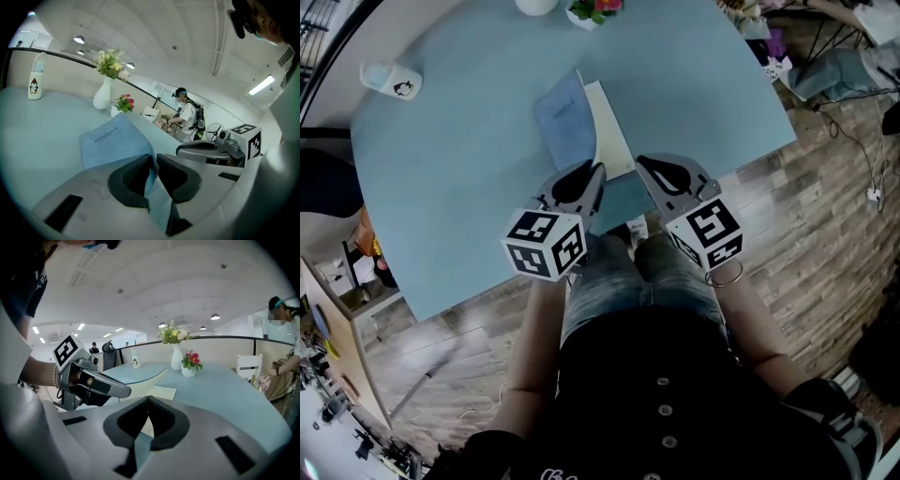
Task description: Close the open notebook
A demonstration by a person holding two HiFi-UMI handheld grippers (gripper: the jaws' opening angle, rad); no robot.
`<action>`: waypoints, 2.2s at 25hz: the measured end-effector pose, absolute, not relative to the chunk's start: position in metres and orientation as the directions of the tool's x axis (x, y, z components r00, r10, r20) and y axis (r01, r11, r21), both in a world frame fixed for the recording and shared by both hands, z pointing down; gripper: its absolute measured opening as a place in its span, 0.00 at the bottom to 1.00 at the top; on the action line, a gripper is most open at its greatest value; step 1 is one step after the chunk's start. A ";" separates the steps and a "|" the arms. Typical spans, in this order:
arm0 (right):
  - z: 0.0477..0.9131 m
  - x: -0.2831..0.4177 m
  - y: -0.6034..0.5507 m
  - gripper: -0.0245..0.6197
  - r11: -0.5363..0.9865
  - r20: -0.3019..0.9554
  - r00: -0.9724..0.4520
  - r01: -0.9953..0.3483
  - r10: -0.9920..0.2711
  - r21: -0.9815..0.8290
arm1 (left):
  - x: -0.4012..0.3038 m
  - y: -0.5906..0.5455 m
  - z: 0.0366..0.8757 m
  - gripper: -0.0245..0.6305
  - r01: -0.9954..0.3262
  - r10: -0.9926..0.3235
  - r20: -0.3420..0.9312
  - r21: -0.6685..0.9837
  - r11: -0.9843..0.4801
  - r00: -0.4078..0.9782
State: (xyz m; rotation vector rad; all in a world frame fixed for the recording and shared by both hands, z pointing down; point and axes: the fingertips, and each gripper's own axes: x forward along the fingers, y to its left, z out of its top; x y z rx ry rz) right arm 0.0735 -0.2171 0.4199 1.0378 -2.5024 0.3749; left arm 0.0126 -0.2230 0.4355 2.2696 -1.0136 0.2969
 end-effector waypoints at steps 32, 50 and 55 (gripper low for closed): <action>0.473 0.109 -0.217 0.04 0.653 0.526 -0.637 -0.733 -0.563 -0.189 | 0.064 -0.230 0.500 0.13 -0.762 -0.491 0.624 0.284 -0.582 0.608; 0.472 0.111 -0.222 0.04 0.653 0.513 -0.622 -0.743 -0.591 -0.150 | 0.073 -0.229 0.522 0.17 -0.755 -0.423 0.714 0.224 -0.617 0.558; 0.468 0.114 -0.220 0.04 0.650 0.509 -0.616 -0.748 -0.602 -0.136 | 0.075 -0.228 0.522 0.18 -0.749 -0.412 0.713 0.241 -0.617 0.568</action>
